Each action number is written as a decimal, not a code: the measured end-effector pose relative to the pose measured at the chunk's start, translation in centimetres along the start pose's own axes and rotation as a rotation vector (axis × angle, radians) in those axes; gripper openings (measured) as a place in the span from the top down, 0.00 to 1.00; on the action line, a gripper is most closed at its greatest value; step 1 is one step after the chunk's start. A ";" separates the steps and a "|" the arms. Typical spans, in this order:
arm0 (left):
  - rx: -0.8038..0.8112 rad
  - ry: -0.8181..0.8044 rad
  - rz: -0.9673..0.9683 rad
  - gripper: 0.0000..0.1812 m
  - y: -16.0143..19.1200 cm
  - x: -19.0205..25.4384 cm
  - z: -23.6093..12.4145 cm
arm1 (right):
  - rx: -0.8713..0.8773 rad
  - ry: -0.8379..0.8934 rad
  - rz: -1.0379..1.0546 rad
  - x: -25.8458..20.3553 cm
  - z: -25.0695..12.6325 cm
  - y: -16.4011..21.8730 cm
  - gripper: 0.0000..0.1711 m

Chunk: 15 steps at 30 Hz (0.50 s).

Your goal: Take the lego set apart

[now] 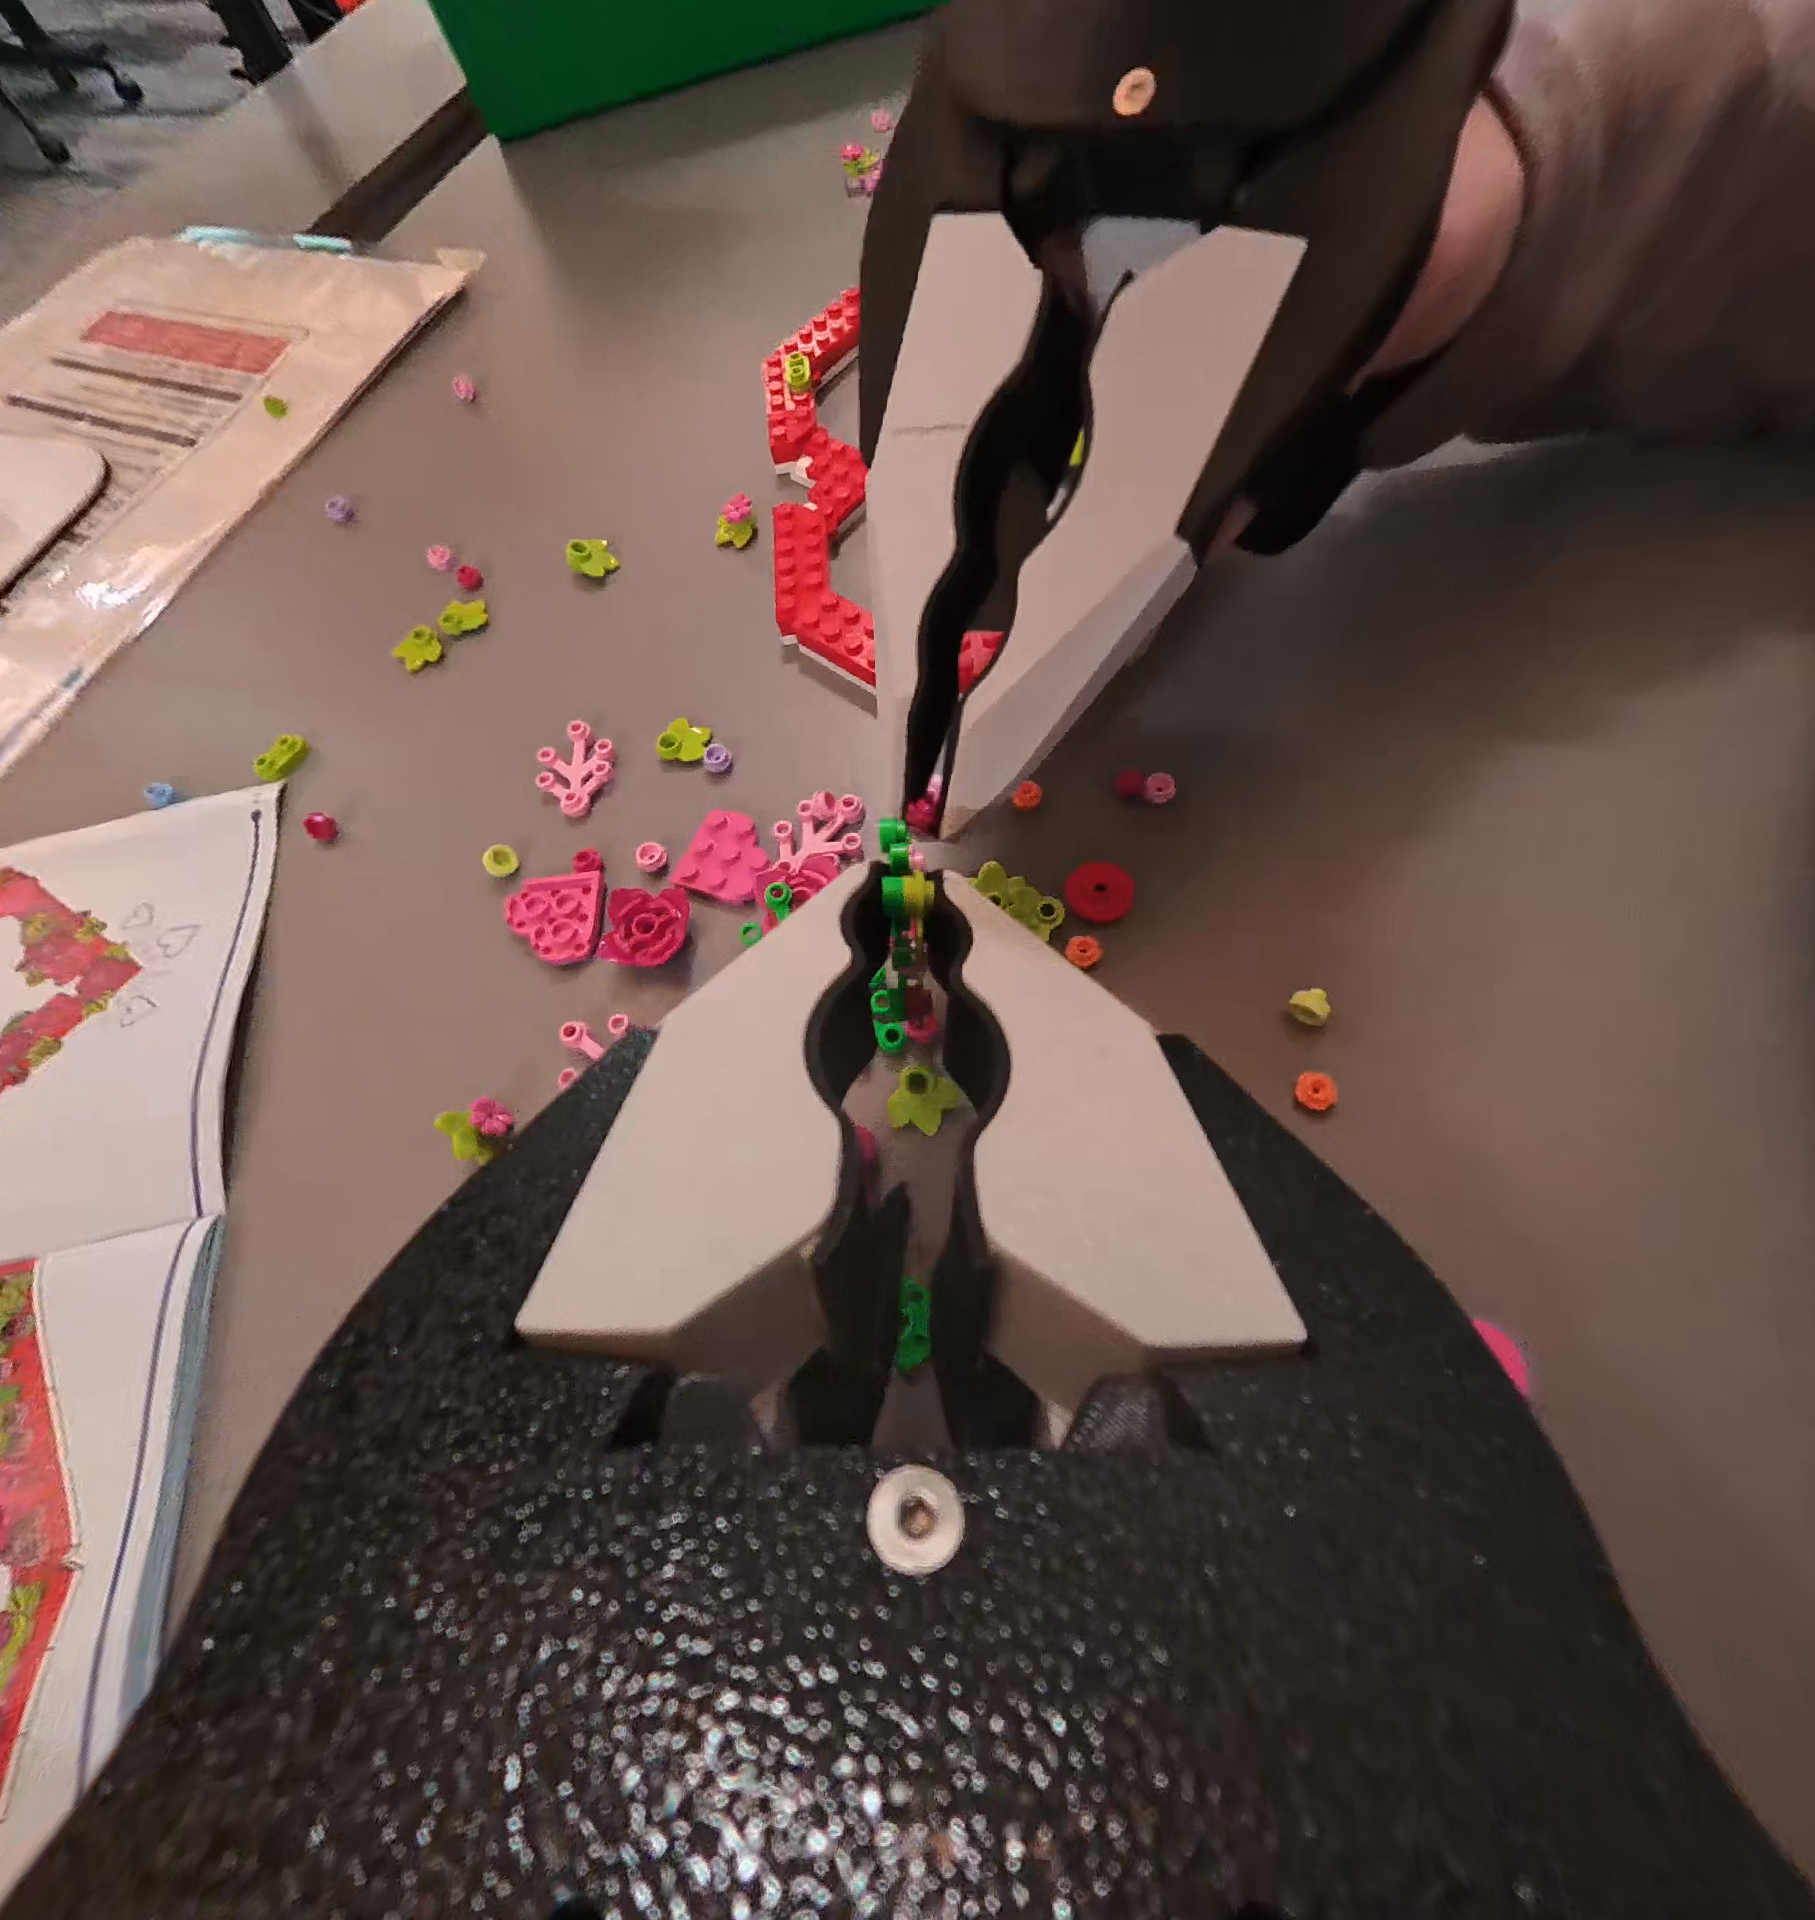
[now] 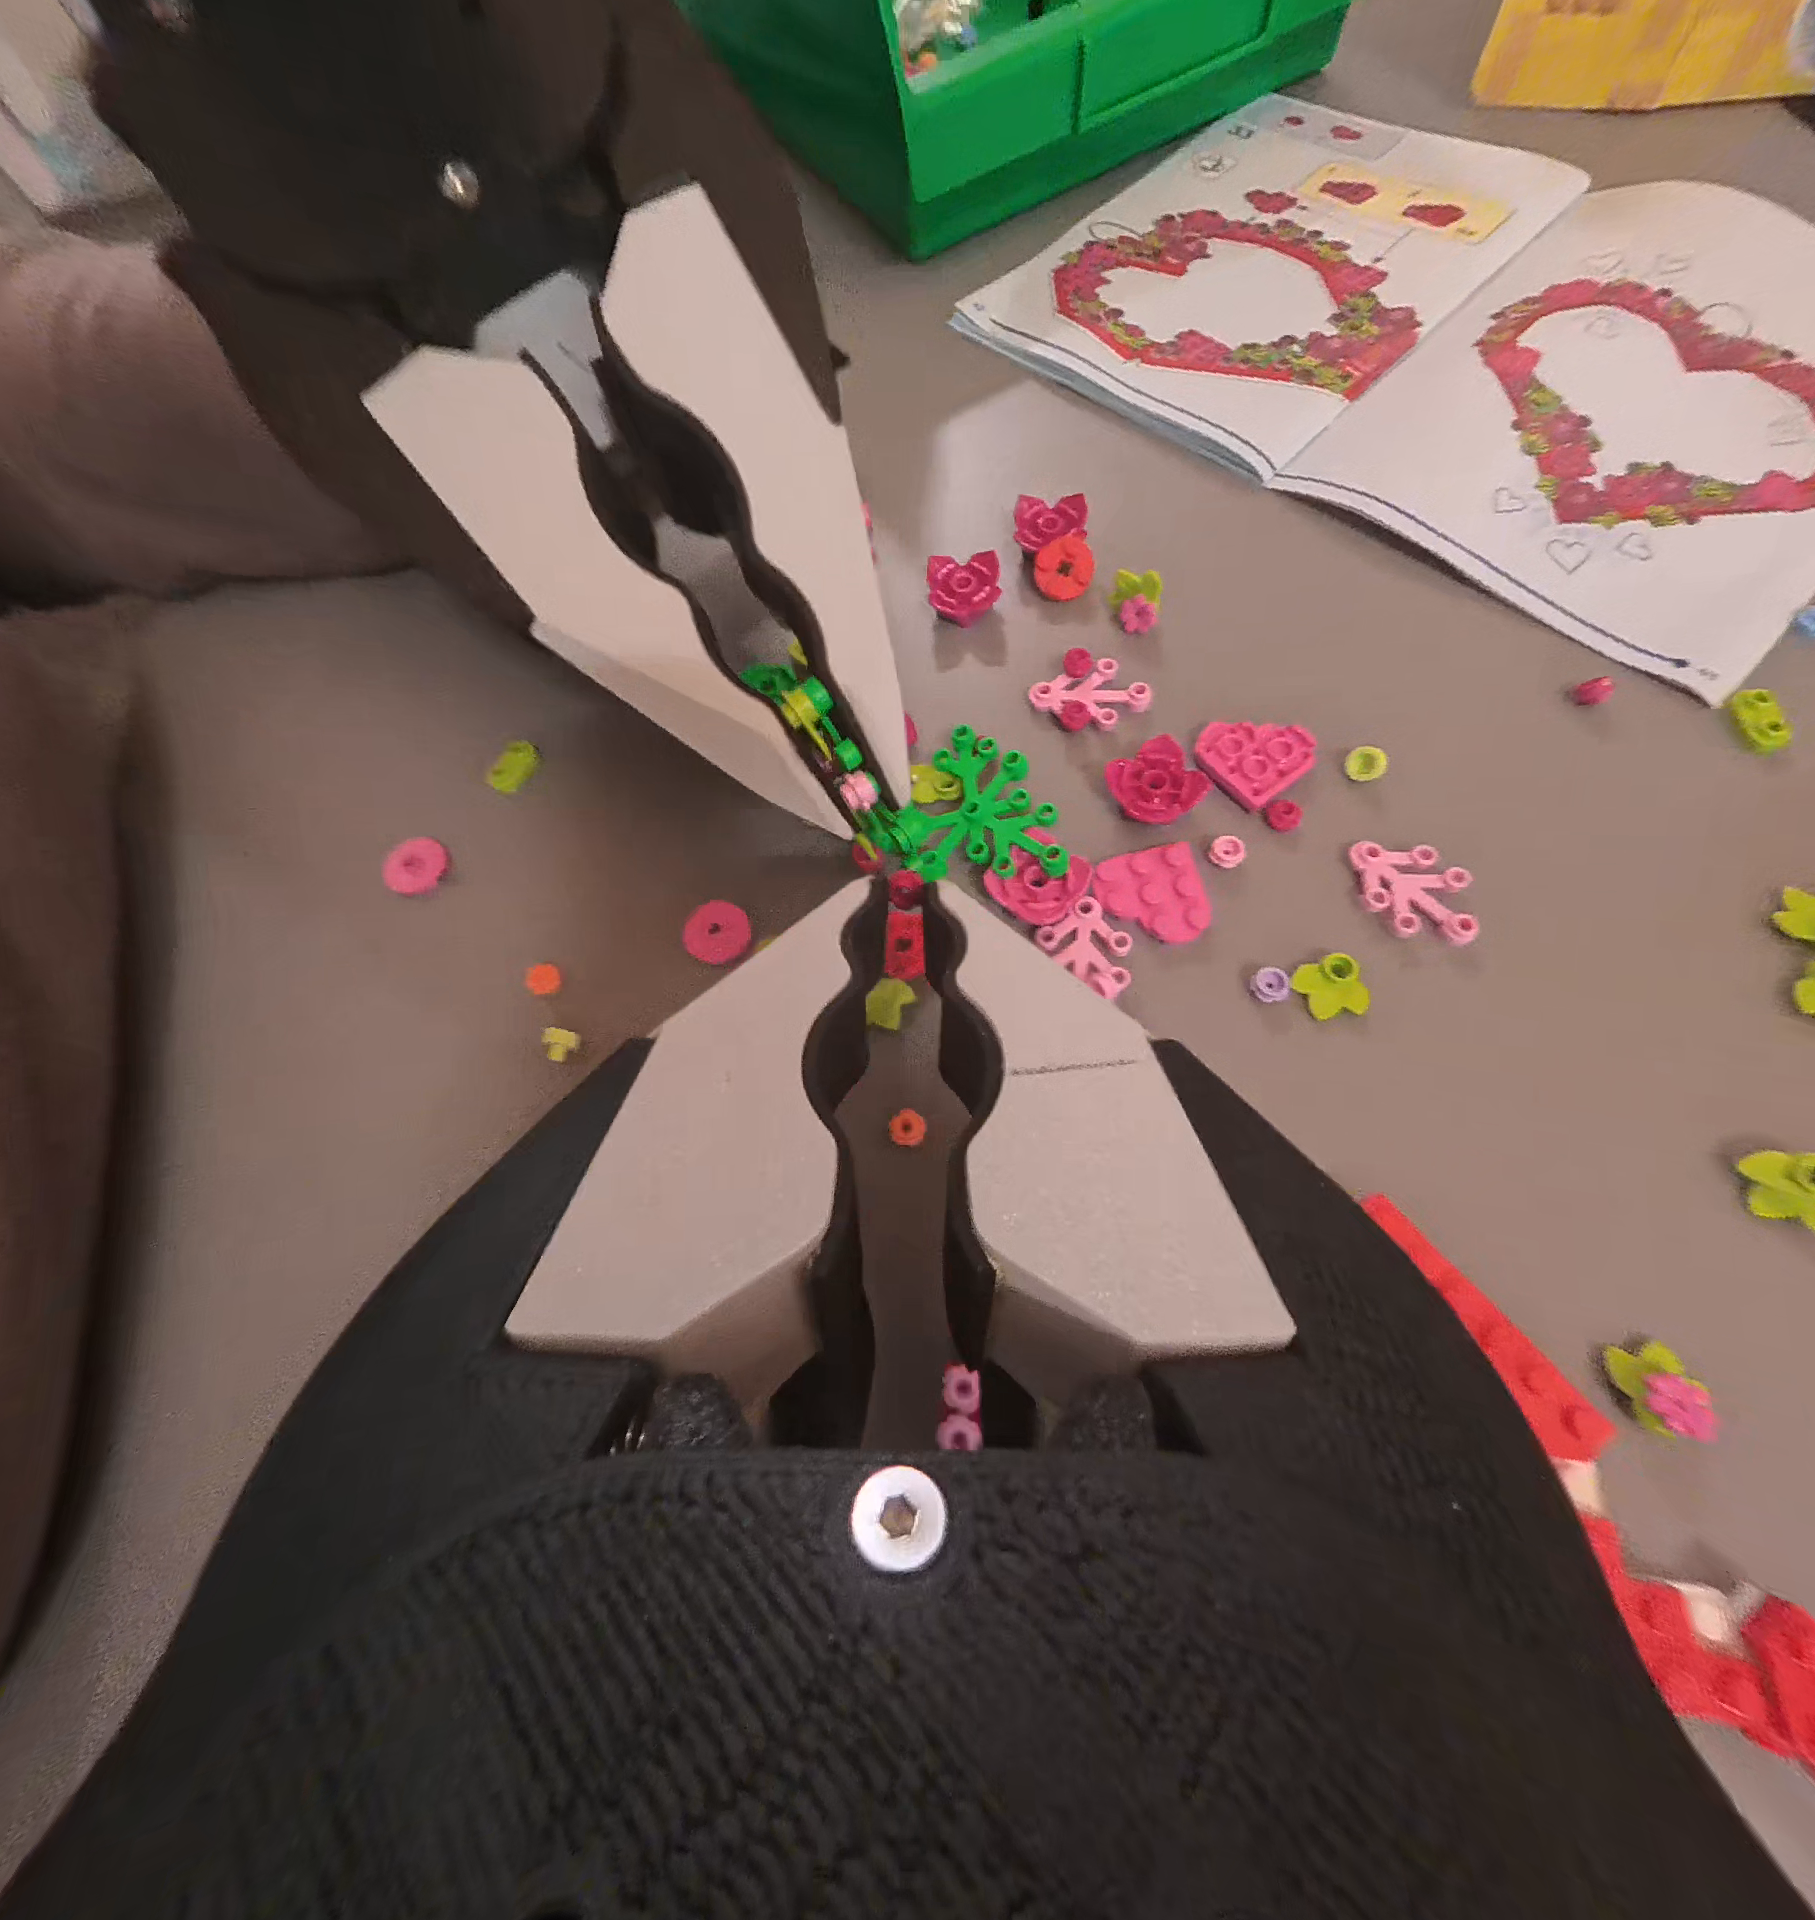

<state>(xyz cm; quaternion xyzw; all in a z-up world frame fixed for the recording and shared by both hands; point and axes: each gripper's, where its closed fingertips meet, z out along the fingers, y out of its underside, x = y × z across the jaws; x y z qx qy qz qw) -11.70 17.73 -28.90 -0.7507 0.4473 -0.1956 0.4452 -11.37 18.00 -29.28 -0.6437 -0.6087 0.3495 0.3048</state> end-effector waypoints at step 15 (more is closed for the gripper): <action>0.034 0.092 0.012 0.98 -0.3 1.2 -0.1 | -0.093 0.097 -0.275 -0.7 0.7 0.4 0.83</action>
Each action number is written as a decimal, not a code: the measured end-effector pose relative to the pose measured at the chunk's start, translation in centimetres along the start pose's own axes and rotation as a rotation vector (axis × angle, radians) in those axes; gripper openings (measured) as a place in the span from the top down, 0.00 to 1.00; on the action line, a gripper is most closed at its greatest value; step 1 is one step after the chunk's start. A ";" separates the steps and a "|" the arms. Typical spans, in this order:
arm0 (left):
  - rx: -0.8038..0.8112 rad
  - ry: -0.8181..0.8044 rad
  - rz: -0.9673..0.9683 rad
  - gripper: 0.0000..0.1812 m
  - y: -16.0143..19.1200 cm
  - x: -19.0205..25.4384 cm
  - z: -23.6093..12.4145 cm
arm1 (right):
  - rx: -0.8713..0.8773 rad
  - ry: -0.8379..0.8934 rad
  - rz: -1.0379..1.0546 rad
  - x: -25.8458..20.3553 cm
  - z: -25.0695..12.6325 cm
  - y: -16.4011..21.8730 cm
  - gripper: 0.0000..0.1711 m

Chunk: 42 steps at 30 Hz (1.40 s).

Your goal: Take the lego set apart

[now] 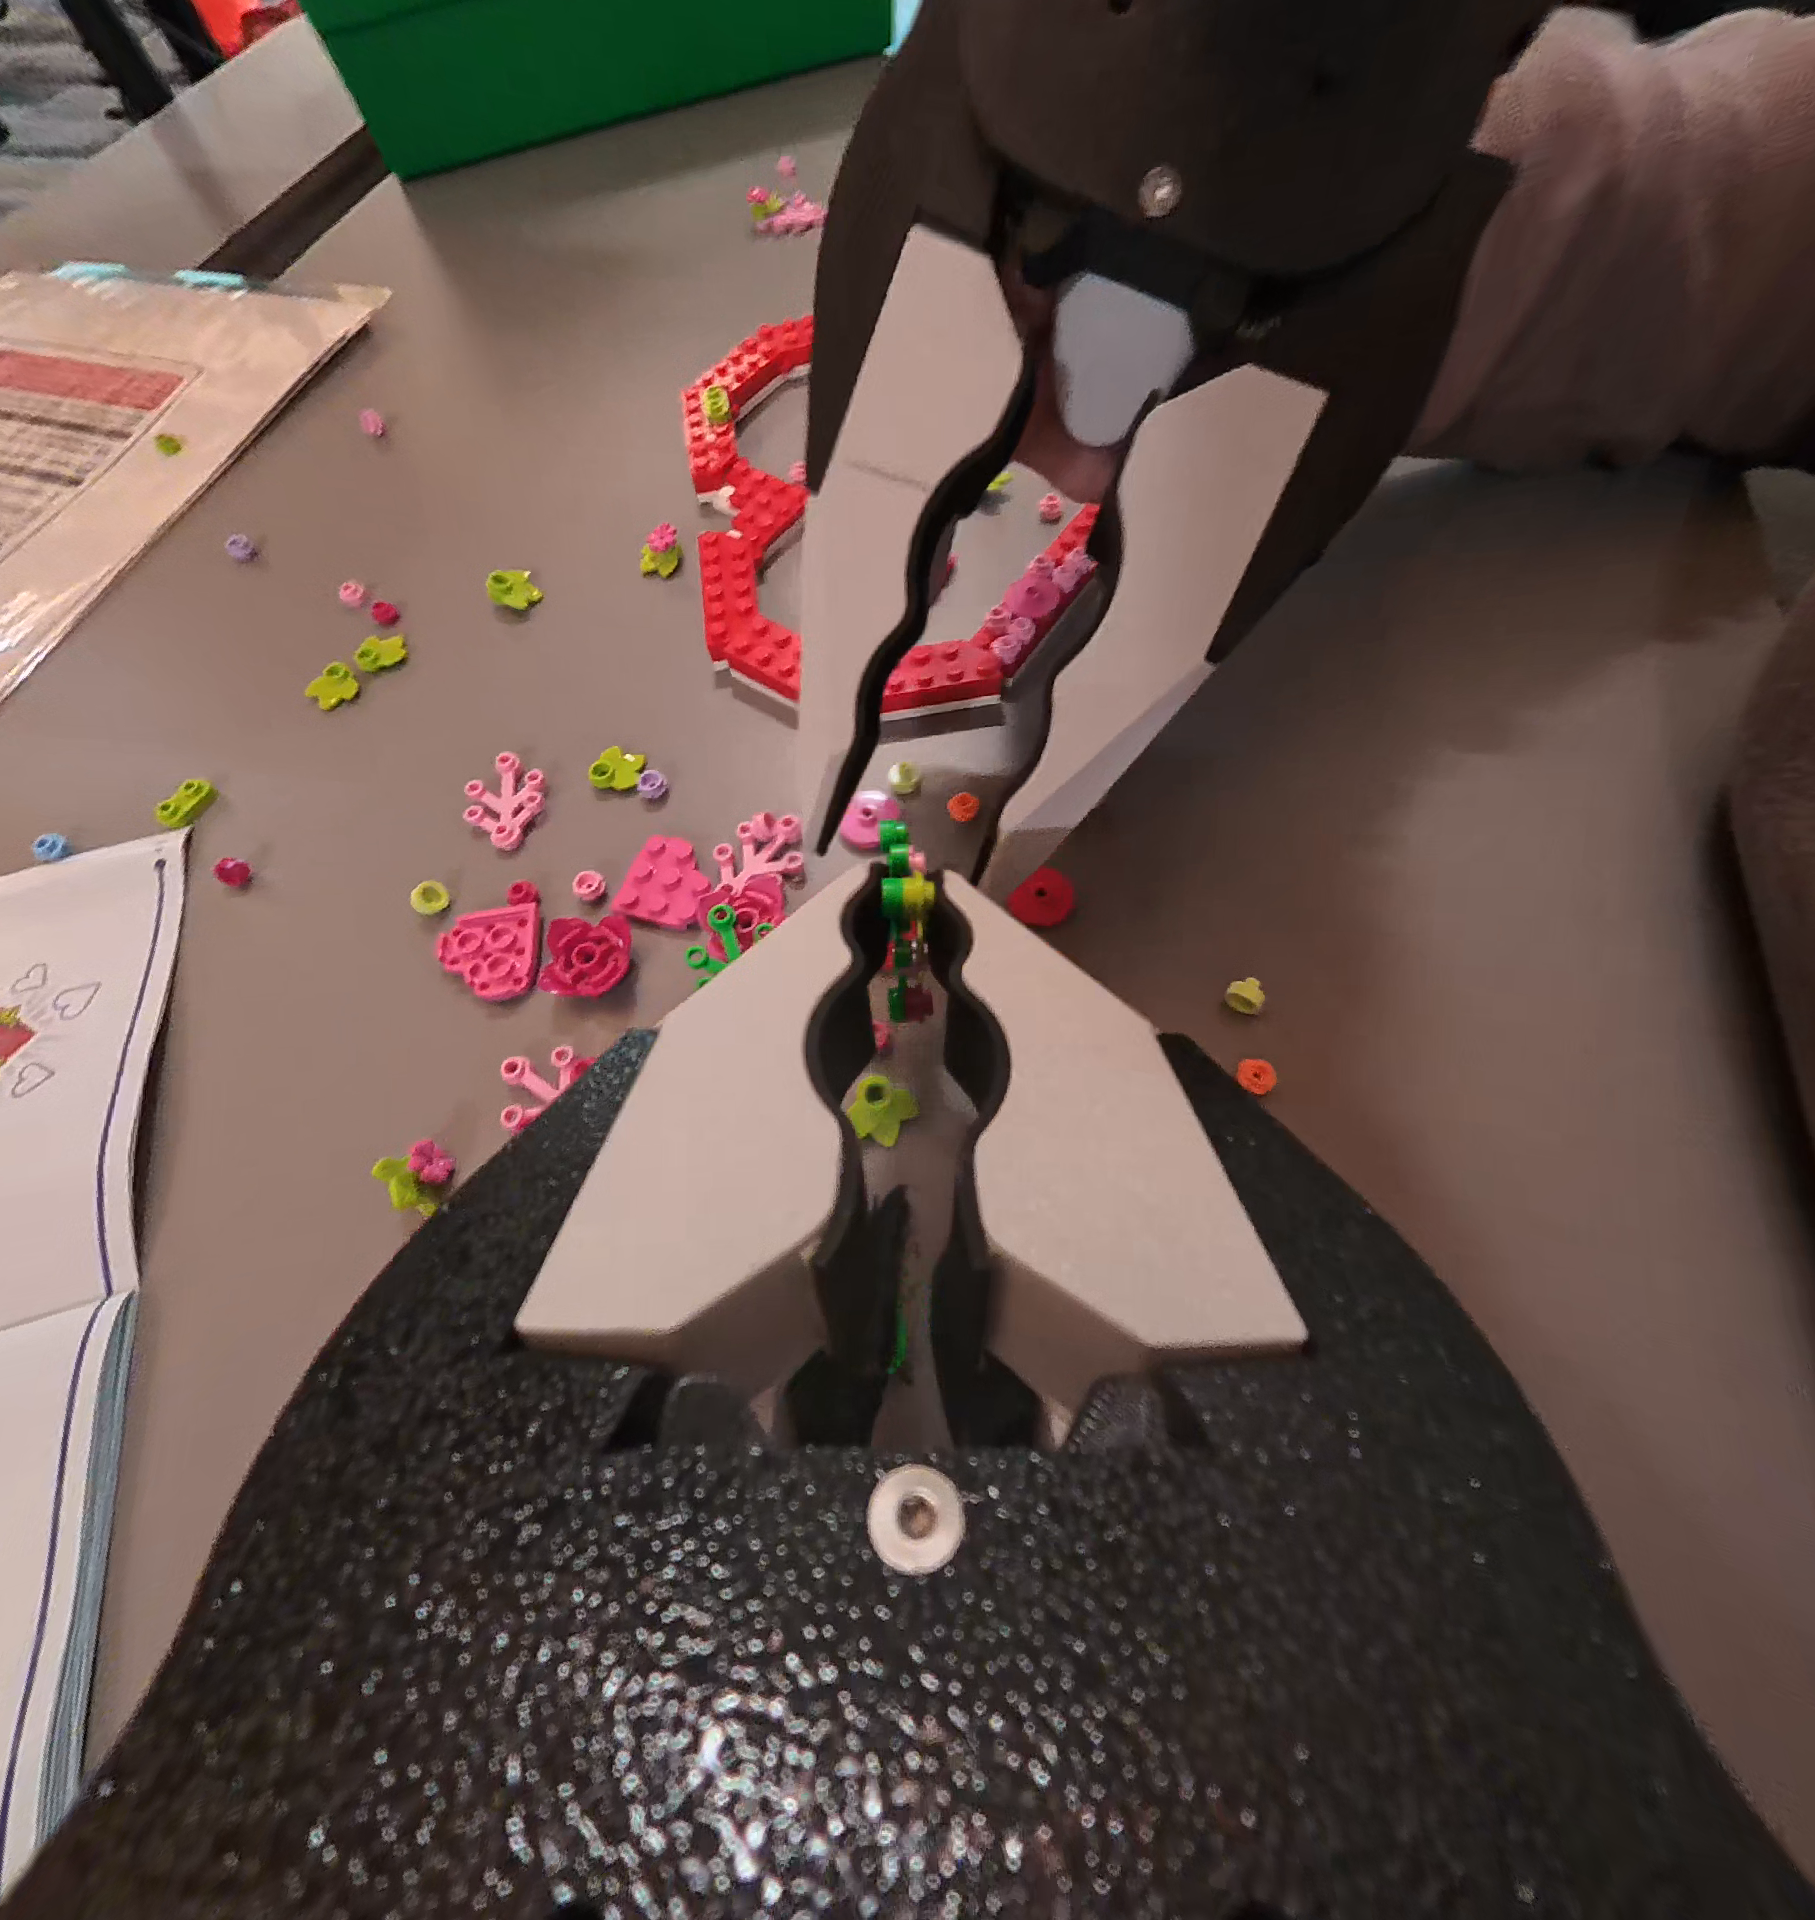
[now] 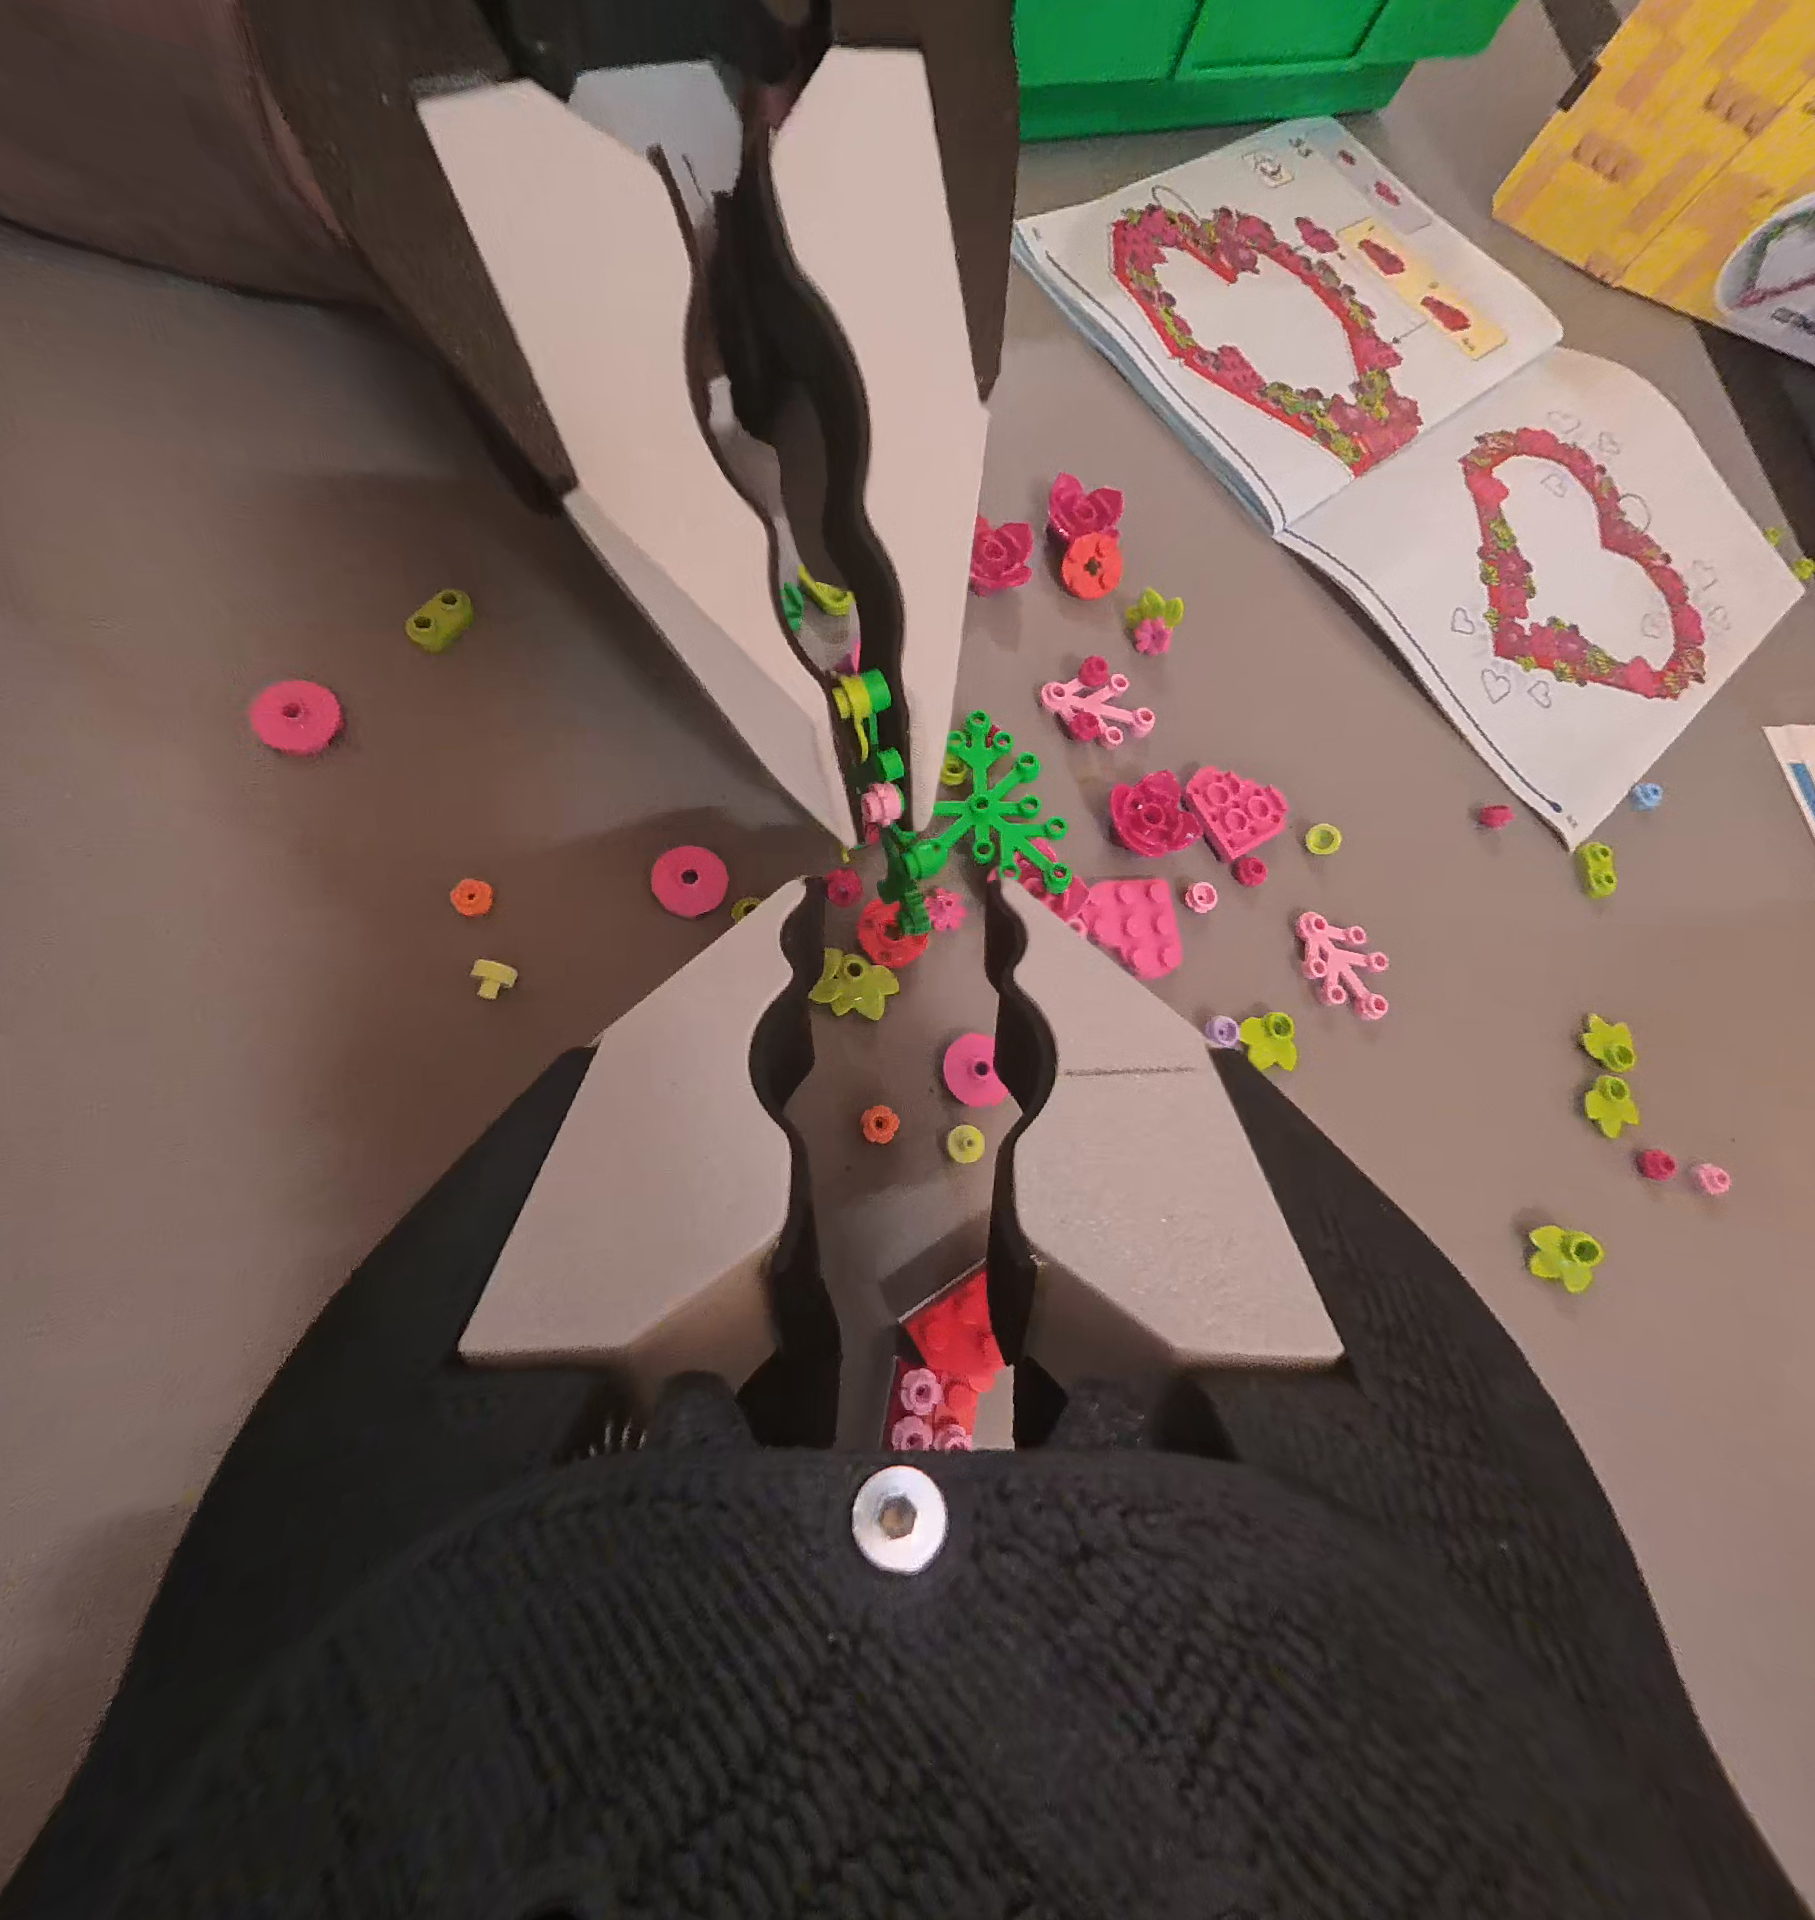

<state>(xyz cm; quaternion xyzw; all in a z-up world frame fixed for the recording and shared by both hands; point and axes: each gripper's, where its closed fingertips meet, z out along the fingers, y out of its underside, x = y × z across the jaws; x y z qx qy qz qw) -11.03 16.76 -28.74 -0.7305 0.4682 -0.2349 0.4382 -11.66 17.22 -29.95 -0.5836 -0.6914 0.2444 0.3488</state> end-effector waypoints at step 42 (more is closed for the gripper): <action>0.062 0.169 -0.355 0.98 -0.3 0.1 -0.2 | 0.069 0.229 -0.265 0.5 -1.4 -3.1 0.97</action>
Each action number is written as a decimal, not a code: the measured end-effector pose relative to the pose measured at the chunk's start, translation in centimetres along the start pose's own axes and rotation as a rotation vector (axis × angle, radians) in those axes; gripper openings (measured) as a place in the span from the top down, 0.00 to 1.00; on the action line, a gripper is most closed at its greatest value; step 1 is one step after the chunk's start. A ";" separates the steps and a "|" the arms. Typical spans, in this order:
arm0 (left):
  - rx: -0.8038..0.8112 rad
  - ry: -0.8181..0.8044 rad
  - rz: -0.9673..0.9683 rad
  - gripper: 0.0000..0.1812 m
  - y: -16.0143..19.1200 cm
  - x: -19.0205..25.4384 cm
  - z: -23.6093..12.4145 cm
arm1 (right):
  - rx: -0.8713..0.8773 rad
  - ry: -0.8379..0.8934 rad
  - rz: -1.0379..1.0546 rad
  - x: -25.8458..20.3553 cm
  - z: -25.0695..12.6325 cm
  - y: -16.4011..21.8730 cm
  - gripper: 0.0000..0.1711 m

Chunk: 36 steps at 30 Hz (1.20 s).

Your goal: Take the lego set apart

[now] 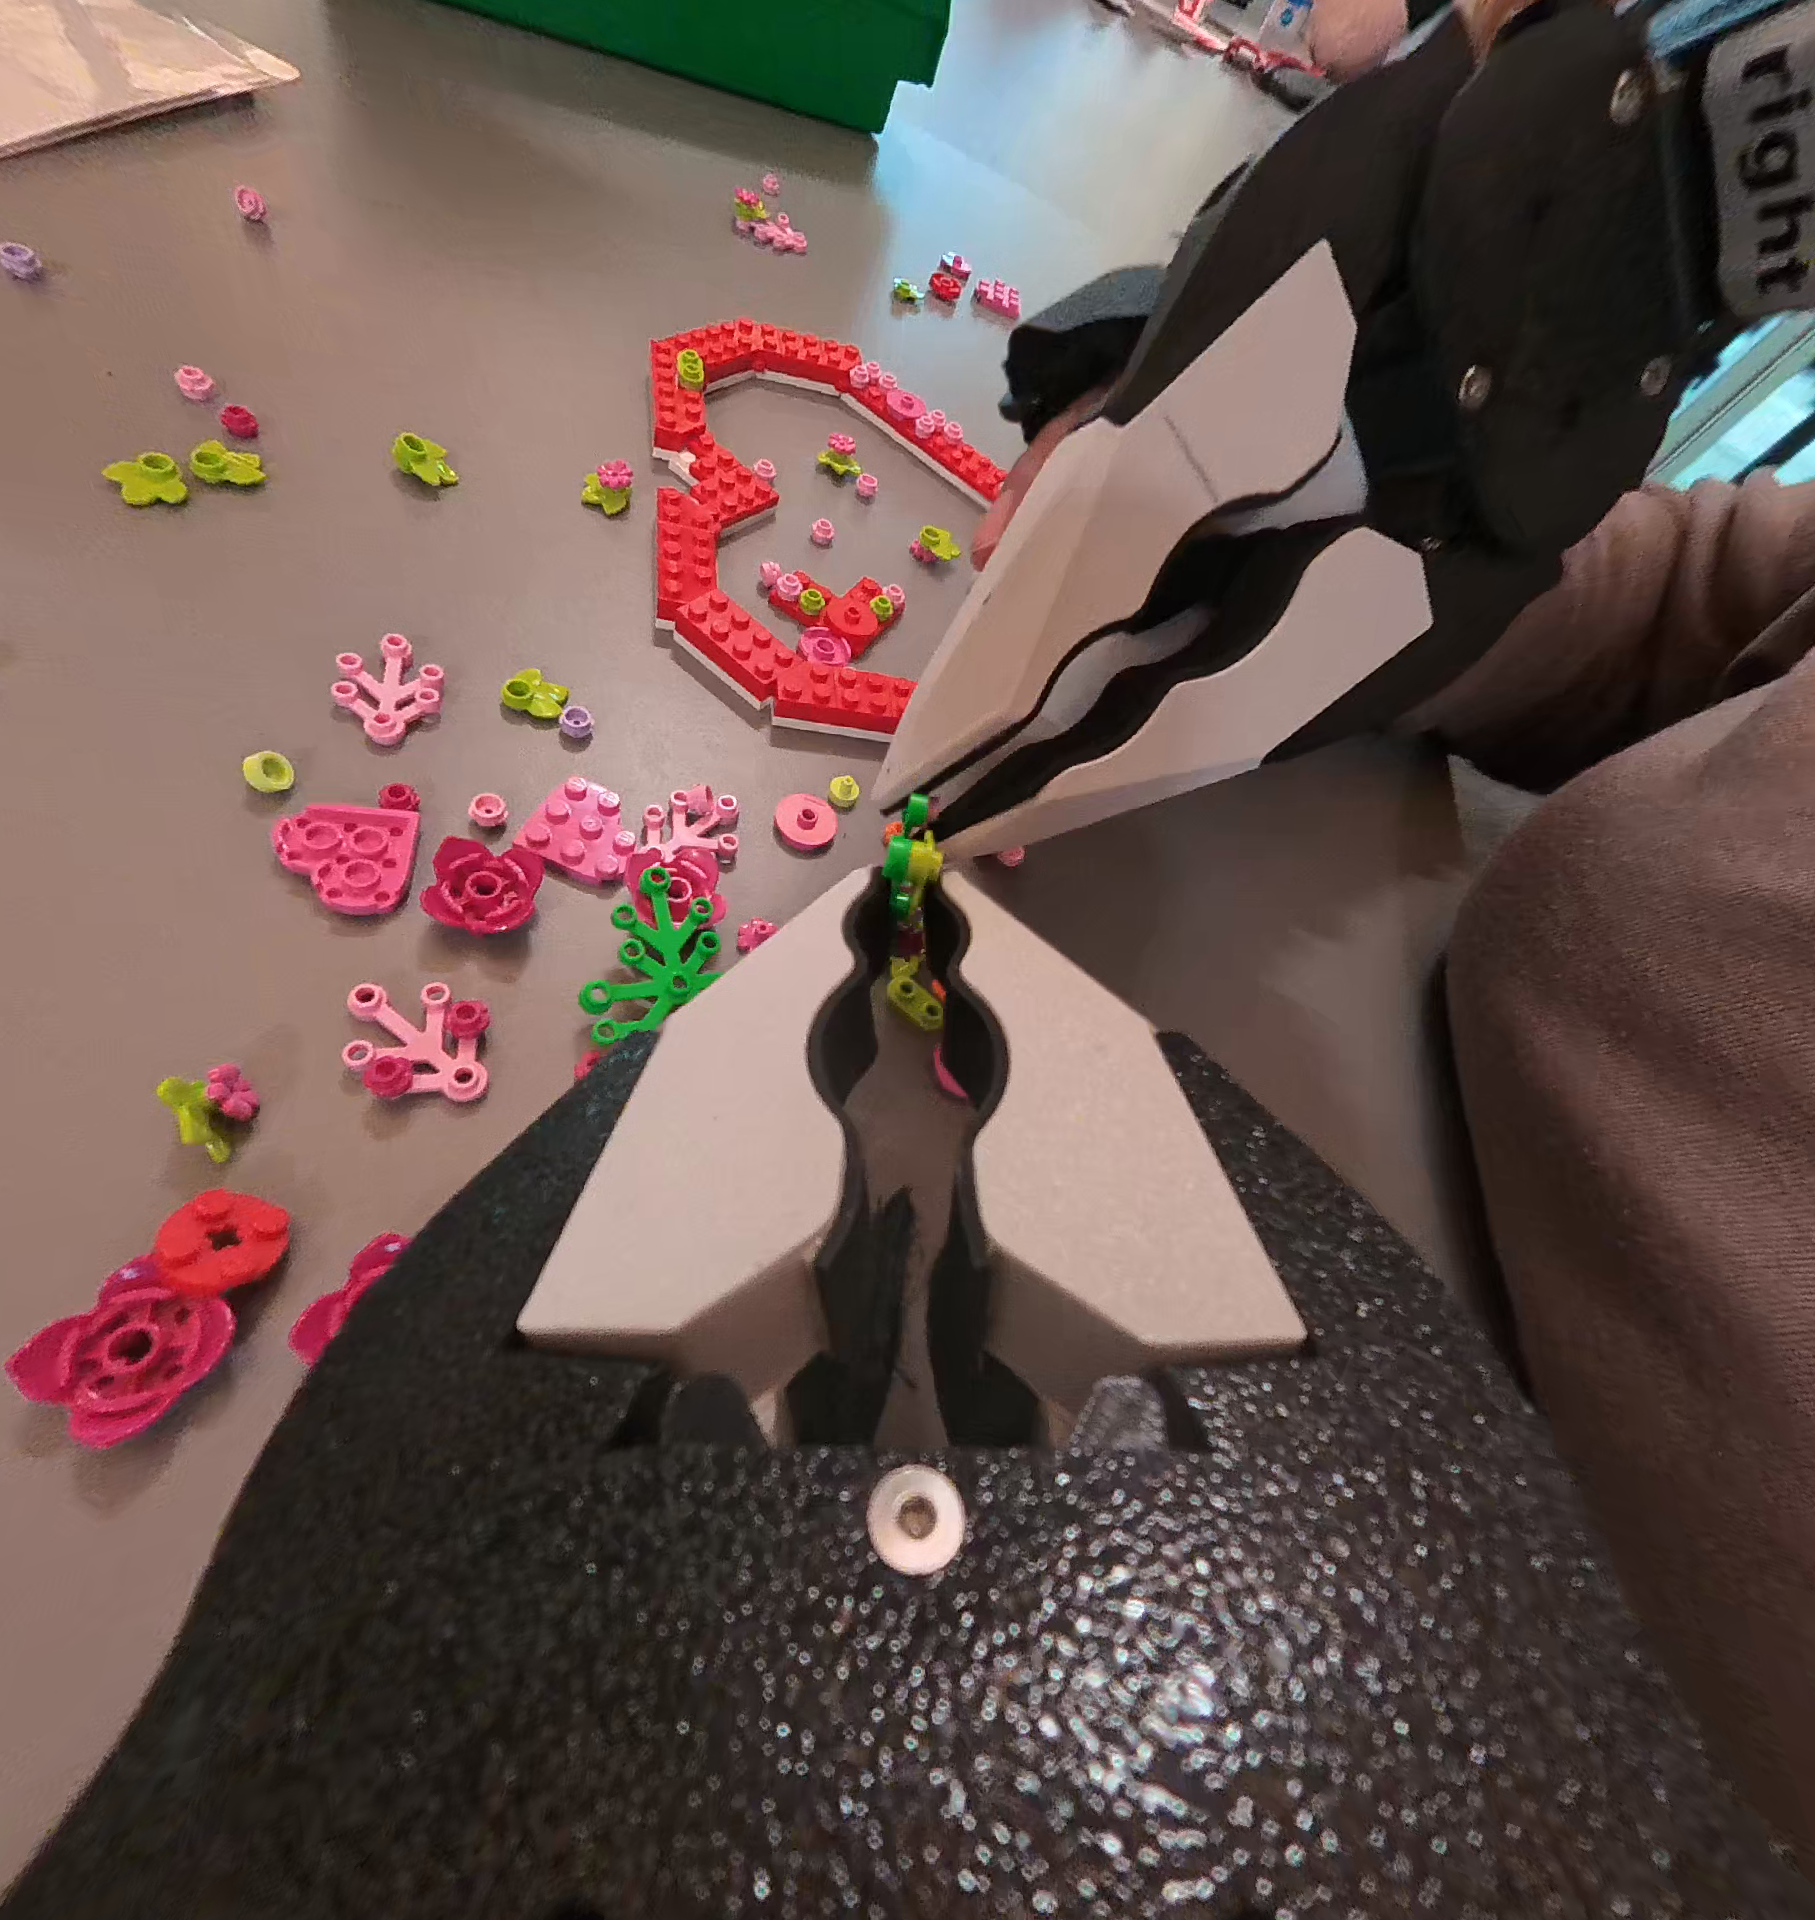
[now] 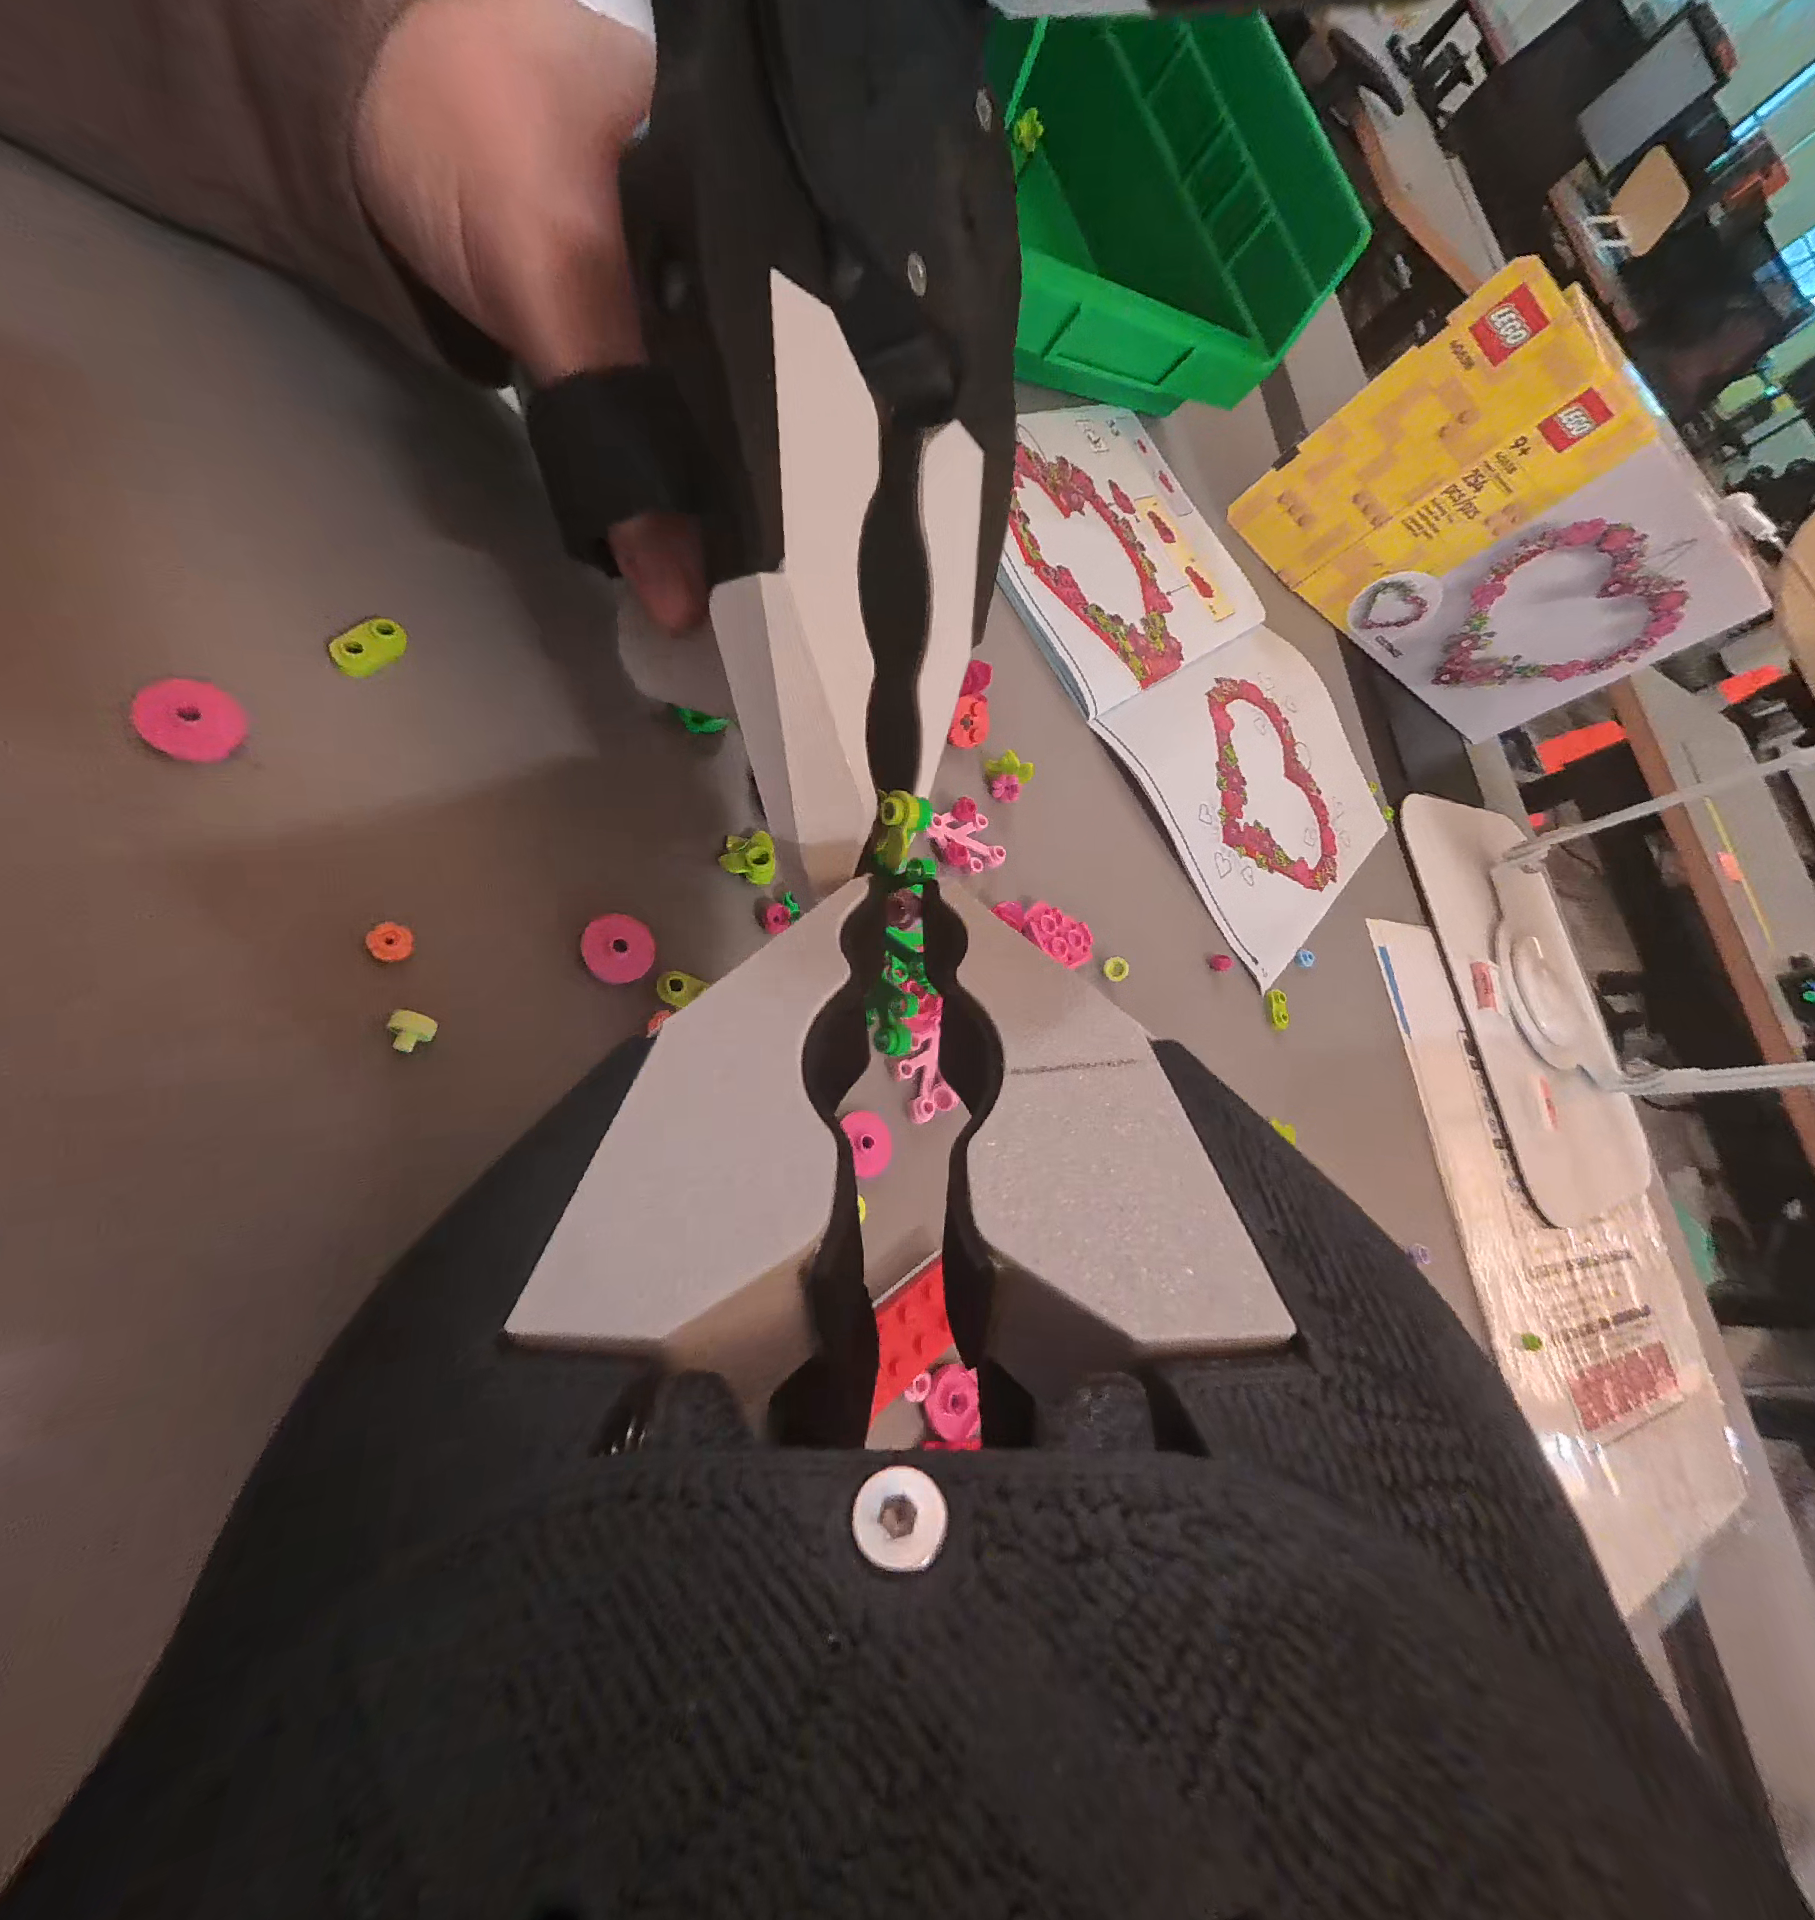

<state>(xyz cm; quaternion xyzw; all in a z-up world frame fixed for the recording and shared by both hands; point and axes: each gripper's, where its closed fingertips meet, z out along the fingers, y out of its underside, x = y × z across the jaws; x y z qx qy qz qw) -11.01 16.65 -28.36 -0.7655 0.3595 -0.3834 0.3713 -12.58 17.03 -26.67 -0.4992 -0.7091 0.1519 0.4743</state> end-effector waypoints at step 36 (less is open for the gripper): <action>0.173 -0.075 0.153 0.82 -3.0 0.1 -1.4 | 0.343 -0.356 0.710 1.0 -1.8 -1.0 0.97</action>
